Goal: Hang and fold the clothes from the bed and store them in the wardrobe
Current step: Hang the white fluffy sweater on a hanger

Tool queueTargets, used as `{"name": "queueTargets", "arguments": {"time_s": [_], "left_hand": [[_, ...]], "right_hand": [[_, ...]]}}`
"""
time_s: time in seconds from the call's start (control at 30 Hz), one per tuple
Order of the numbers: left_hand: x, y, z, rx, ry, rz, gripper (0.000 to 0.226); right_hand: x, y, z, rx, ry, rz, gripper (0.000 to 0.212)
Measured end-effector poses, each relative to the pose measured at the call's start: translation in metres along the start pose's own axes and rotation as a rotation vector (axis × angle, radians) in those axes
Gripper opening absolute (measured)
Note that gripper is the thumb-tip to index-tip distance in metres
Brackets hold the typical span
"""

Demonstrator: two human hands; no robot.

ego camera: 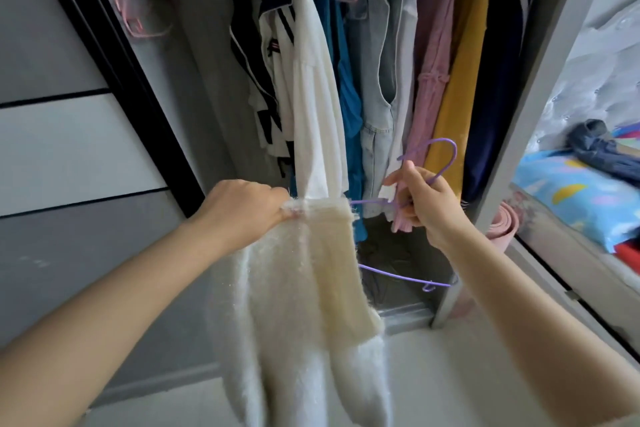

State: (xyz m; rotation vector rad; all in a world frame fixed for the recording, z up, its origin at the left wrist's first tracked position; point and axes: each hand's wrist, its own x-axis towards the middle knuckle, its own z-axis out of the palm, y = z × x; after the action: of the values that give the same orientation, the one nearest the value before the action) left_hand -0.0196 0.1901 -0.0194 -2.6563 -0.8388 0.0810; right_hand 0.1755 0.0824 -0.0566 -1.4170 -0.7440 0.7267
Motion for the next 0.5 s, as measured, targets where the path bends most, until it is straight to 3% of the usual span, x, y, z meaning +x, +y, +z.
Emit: {"name": "queueTargets", "arguments": {"time_s": [0.13, 0.3, 0.5], "left_hand": [[0.001, 0.018, 0.015, -0.029, -0.002, 0.024, 0.046], [0.014, 0.042, 0.022, -0.036, 0.112, 0.053, 0.042], [0.032, 0.060, 0.024, -0.236, 0.163, 0.075, 0.045]], "right_hand": [[-0.003, 0.008, 0.012, -0.133, -0.037, -0.001, 0.040], [0.004, 0.011, 0.009, -0.234, -0.094, -0.030, 0.039], [0.025, 0.001, -0.019, -0.504, -0.243, -0.081, 0.037]]}}
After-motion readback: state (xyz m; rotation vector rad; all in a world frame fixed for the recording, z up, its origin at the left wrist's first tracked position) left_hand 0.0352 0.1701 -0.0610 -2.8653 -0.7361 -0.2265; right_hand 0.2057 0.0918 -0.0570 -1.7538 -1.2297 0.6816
